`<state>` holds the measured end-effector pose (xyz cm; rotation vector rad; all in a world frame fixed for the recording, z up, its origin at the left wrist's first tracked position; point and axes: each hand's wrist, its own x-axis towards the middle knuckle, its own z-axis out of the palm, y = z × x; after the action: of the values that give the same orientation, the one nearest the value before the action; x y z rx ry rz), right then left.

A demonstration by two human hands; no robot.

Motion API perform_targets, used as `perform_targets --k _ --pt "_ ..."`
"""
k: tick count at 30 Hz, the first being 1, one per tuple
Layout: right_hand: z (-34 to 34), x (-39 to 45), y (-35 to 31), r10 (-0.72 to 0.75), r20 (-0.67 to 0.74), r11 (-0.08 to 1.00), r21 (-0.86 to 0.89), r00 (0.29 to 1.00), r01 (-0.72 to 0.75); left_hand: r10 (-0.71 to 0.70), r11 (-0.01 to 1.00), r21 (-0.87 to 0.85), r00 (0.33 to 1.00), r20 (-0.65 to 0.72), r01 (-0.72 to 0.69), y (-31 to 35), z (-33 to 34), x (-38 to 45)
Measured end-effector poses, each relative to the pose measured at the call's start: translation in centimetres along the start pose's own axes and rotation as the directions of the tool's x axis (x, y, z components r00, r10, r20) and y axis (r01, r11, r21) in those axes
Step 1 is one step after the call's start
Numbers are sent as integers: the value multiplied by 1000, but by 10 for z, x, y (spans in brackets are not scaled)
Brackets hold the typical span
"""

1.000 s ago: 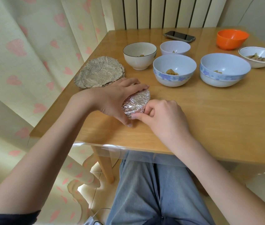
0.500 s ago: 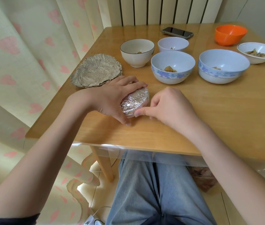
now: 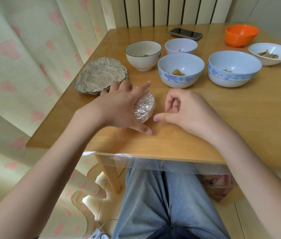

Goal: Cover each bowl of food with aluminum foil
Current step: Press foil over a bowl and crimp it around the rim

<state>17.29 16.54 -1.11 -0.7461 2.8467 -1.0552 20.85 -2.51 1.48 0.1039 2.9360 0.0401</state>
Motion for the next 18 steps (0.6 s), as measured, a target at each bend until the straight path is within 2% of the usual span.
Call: perform_targets --k 2,5,8,12,18 --pt "1 -5 0 -32 -26 999 11 999 32 -34 998 46 999 8 34 4 0 -3" --pt "7 -9 -5 -49 7 999 -2 999 49 -20 999 47 996 90 16 -4 -8 -8" --pt "15 -14 -13 -51 6 998 -46 999 51 83 996 -17 990 118 -82 -16 -15 -6" --pt "27 -15 -24 -28 -74 997 -73 997 23 258 965 -85 955 148 -247 -20 -15 9" --pt "28 -7 -18 15 -72 995 101 997 -8 268 961 -114 953 139 -253 -19 -10 13"
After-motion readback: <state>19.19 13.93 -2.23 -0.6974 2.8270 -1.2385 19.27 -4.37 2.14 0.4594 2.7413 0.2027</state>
